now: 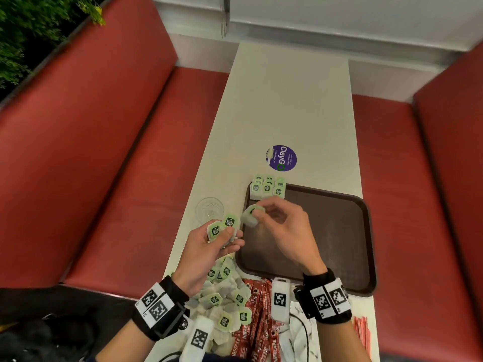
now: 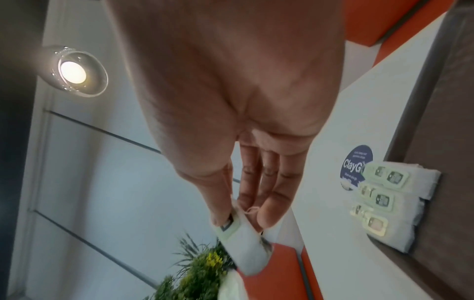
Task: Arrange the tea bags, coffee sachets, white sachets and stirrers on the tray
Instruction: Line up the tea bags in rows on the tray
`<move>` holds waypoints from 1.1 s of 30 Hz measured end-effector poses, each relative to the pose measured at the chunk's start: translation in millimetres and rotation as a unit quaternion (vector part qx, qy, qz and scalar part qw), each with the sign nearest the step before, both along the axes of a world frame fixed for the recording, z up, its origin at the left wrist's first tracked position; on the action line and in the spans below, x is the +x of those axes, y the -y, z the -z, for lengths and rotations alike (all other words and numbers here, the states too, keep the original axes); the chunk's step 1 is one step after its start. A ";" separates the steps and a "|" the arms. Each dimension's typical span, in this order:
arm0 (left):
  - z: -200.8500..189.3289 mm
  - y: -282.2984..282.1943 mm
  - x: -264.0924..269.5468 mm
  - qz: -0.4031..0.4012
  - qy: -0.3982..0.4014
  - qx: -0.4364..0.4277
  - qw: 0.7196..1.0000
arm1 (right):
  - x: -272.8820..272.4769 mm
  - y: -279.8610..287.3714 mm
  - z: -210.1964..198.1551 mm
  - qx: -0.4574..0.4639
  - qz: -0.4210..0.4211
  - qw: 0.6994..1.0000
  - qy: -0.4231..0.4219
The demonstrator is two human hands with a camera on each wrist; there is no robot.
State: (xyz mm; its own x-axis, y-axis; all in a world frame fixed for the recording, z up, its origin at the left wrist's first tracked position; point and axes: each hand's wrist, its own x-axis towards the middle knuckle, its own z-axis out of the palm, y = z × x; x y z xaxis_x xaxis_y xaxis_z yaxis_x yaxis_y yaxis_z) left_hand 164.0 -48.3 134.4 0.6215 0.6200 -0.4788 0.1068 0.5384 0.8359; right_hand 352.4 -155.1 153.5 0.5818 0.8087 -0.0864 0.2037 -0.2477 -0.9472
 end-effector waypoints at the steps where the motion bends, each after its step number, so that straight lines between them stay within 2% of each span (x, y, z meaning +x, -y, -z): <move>1: 0.2 -1.0 -1.9 -0.003 -0.003 0.002 1.000 | 7.9 -1.2 4.1 -0.007 0.015 1.000 0.015; 3: 0.7 -2.7 -5.8 -0.008 -0.004 0.003 1.000 | 26.7 -7.2 16.8 -0.041 0.030 0.996 0.073; 6: 1.5 -4.2 -11.2 -0.010 -0.006 0.001 1.000 | 52.7 -24.5 49.8 -0.124 0.005 0.982 0.144; 11: 2.3 -6.3 -17.8 -0.012 -0.009 -0.003 1.000 | 76.5 -69.0 111.2 -0.270 -0.108 0.939 0.183; 15: 4.1 -10.5 -20.4 -0.017 -0.013 -0.004 1.000 | 85.0 -101.1 127.3 -0.288 -0.130 0.929 0.191; 24: 5.8 -18.1 -24.6 -0.027 -0.016 -0.009 0.999 | 90.0 -118.2 140.8 -0.300 -0.063 0.916 0.260; 33: 4.9 -19.5 -23.9 -0.027 -0.012 -0.010 1.000 | 76.8 -103.7 148.9 -0.243 0.016 0.935 0.258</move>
State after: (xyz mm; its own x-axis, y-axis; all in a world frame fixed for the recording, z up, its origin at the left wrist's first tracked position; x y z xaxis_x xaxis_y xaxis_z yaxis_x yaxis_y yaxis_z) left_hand 140.1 -28.8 129.5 0.5758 0.6423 -0.5058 0.0964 0.5610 0.8222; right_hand 429.3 -51.4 4.6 0.6705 0.7285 -0.1407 0.5878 -0.6373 -0.4984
